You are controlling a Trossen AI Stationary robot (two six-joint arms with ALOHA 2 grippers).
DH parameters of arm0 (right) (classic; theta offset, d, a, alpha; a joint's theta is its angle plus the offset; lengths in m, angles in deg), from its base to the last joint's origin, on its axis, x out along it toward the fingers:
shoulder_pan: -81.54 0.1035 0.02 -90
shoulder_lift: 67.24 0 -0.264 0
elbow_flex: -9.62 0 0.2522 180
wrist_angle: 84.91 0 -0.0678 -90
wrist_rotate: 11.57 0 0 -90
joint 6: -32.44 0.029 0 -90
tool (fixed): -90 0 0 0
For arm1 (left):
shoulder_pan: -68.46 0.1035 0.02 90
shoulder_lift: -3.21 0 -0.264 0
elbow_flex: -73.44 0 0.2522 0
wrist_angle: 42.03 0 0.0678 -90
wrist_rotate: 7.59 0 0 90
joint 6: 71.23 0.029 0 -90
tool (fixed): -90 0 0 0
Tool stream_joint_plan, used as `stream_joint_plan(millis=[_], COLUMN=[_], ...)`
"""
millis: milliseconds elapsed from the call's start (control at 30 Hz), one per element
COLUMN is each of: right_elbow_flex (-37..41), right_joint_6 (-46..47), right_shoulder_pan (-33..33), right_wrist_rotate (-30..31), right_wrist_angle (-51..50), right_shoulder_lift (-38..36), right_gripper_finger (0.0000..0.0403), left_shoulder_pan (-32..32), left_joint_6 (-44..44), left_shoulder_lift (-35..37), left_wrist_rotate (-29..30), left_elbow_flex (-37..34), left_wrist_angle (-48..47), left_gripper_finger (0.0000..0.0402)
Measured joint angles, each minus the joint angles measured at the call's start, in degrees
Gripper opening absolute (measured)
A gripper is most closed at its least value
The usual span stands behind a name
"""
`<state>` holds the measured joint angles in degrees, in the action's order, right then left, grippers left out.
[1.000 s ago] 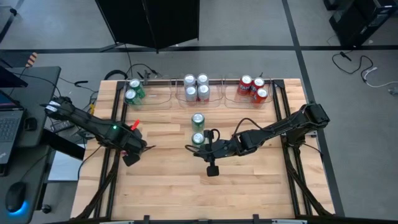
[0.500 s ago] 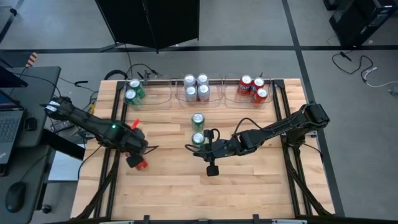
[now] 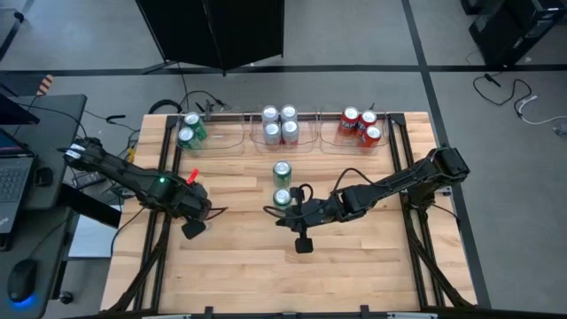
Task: Sort soda cans
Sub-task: Put the red soda can into the top right transparent bin, then put the green soda can into the top left transparent bin
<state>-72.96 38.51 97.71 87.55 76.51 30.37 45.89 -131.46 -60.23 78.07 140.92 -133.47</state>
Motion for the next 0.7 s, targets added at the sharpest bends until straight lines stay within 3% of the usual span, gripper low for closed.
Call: stream_joint_plan(millis=[233,433,700], right_elbow_flex=[-0.02,-0.02,-0.04], right_joint_6=[0.0,0.0,0.37], right_shoulder_pan=[0.0,0.0,0.0], right_wrist_rotate=[-0.02,-0.02,-0.05], right_wrist_angle=[0.02,0.04,0.04], right_shoulder_lift=[0.0,0.0,0.0], right_gripper_finger=[0.0001,0.0,0.0], left_shoulder_pan=[0.1,2.49,2.71], left_joint_6=[5.09,10.5,17.69], left_shoulder_lift=[0.01,-0.68,-4.07], left_wrist_rotate=[2.29,4.77,4.96], left_elbow_flex=[-8.26,-15.75,-17.49], left_wrist_angle=[6.14,18.5,35.76], left_gripper_finger=[0.0288,0.0205,0.0104])
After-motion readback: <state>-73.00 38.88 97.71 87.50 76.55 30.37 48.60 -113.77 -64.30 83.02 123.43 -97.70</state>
